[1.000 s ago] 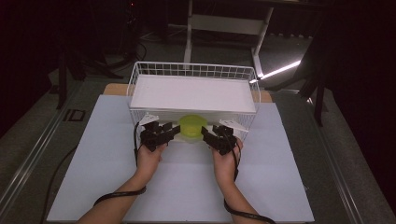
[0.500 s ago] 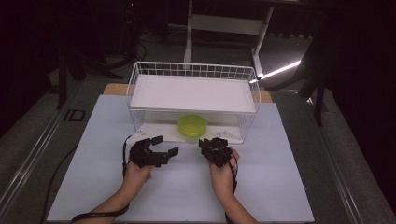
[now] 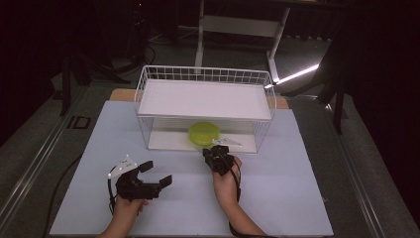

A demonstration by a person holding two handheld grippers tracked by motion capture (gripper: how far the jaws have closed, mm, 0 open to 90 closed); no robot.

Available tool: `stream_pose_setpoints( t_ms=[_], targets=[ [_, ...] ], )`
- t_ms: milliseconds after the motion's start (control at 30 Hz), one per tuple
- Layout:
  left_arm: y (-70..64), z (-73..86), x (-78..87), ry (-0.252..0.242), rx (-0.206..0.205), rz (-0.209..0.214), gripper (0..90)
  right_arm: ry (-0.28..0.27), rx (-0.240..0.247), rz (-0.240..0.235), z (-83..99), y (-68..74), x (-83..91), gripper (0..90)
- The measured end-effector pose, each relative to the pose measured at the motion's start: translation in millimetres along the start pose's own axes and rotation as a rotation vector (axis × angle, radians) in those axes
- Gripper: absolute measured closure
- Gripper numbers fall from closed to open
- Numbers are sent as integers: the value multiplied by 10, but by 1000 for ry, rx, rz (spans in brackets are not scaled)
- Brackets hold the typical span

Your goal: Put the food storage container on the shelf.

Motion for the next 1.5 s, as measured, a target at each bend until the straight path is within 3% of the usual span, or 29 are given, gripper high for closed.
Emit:
stream_pose_setpoints(
  t_ms=[267, 600, 700, 867, 967, 1100, 1333, 1500],
  targets=[
    [44, 33, 84, -10, -5, -3, 9, -4, -16, 10, -87, -46, -93, 897],
    [-7, 39, 66, -1, -65, 3, 8, -1, -41, 21, -173, -106, -202, 880],
    [-6, 51, 59, 9, -69, 9, 9, 2, -17, 33, -188, -100, -236, 879],
    [-6, 55, 60, 11, -73, 13, 9, 19, -23, 12, -137, -71, -229, 863],
    [-17, 45, 47, 11, -104, 43, 9, 23, 14, -1, -62, -33, -167, 837],
    [1, 36, 20, 14, -116, 78, 9, 16, 41, -30, 1, -8, -60, 725],
    [-33, -17, 11, 0, -133, 101, 9, -9, 66, -111, 43, 47, 215, 394],
    [-84, -44, 2, -5, -137, 130, 9, -18, 118, -187, 94, 73, 364, 183]
  ],
)
Point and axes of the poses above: each handheld gripper's, and its own axes: x roughly backward along the jaws, z roughly out of its underside, y roughly to its left, the point moved 5 cm from there along -x, roughly forward along the jaws, and after that the axes turned 1 degree about -x, right-handed, at the moved point
